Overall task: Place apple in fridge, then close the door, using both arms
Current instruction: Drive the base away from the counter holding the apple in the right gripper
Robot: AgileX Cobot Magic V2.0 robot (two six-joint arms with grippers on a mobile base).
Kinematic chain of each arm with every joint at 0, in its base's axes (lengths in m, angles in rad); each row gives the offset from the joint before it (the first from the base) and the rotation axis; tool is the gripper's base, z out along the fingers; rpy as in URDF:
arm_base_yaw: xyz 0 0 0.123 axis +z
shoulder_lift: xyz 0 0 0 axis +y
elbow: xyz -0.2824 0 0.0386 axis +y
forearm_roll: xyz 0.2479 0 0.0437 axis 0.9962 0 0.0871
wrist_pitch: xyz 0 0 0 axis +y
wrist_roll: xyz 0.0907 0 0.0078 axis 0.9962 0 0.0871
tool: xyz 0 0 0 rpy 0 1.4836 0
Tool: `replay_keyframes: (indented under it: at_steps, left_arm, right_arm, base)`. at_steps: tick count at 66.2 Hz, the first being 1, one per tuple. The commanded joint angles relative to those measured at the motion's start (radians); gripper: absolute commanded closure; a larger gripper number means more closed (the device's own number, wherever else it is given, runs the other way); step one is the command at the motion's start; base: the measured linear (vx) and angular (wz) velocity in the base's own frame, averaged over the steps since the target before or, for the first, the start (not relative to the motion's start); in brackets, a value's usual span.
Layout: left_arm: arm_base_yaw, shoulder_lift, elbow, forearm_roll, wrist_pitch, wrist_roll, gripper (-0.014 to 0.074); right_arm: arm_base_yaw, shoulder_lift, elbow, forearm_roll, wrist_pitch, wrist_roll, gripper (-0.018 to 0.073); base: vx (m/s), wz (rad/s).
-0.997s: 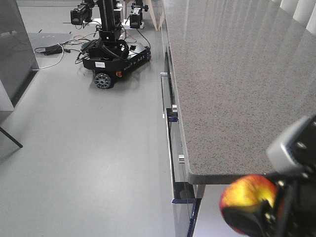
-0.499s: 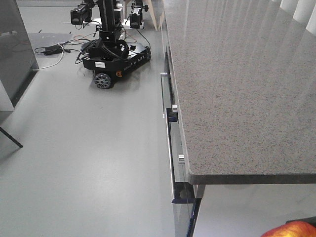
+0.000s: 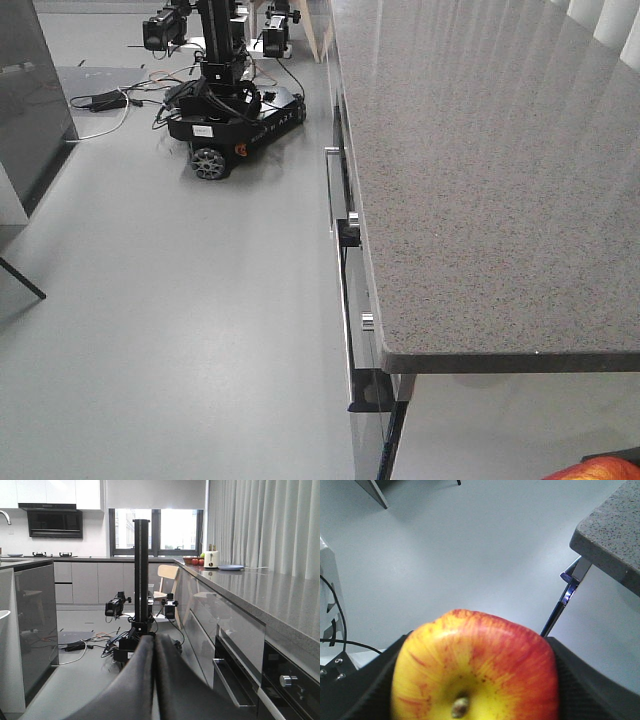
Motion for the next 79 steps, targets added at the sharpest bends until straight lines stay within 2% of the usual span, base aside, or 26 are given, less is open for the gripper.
replay_keyframes:
  at_steps: [1,51,79]
  left_arm:
    - [-0.005,-0.014,0.029,-0.001,-0.073,-0.010,0.0602]
    - [-0.005,-0.014,0.029,-0.001,-0.073,-0.010,0.0602]
    - [-0.005,-0.014,0.029,-0.001,-0.073,-0.010,0.0602]
  right_arm:
    - [-0.001,0.002,-0.025,0.018,-0.049,-0.009,0.0409]
    - [-0.001,0.002,-0.025,0.018,-0.049,-0.009,0.0409]
    - [-0.001,0.002,-0.025,0.018,-0.048,-0.009,0.0409]
  base:
    - [0.00,0.00]
    - [0.00,0.01]
    - [0.01,0.31]
